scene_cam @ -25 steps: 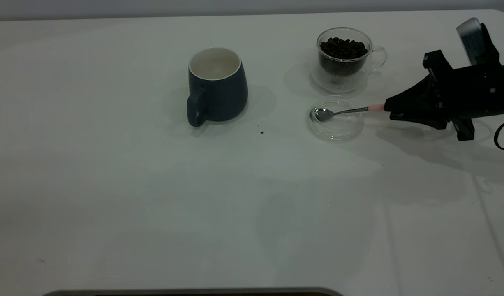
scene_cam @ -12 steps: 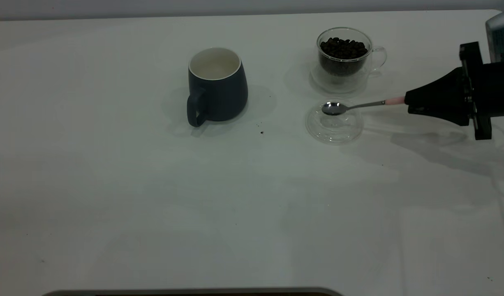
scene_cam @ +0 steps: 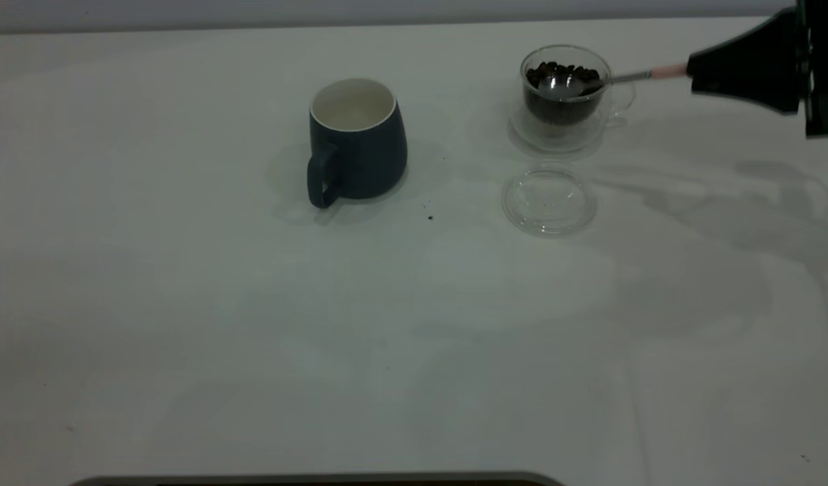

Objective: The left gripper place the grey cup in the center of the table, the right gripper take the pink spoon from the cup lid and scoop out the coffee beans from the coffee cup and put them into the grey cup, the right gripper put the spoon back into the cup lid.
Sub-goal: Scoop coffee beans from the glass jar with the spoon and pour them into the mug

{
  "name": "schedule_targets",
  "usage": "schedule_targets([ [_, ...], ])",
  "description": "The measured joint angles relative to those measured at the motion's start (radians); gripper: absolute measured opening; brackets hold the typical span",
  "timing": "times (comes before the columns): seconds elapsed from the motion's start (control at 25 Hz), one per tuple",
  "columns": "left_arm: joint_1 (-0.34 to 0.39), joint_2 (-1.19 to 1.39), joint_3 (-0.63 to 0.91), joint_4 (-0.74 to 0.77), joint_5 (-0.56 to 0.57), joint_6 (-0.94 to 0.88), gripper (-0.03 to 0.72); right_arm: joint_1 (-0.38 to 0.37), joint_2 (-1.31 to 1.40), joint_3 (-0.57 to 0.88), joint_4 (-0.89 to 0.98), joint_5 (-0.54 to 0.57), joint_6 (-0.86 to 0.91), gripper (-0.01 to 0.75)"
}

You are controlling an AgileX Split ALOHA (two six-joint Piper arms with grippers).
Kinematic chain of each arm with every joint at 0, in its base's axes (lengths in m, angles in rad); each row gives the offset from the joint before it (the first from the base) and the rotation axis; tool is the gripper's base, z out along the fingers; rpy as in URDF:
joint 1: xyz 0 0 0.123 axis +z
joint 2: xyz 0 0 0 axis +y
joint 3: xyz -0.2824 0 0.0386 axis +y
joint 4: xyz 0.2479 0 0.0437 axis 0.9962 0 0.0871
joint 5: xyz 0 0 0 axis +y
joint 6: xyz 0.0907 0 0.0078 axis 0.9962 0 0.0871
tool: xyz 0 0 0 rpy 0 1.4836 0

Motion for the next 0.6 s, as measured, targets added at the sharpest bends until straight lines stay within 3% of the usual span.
schedule_targets([
  [0.28, 0.000, 0.000, 0.000, 0.000, 0.000, 0.000, 0.565, 0.000, 0.012, -0.210, -0.131, -0.049, 0.144, 0.114],
  [0.6, 0.000, 0.000, 0.000, 0.000, 0.000, 0.000, 0.565, 0.001, 0.115, -0.350, -0.159, -0.074, 0.187, 0.114],
])
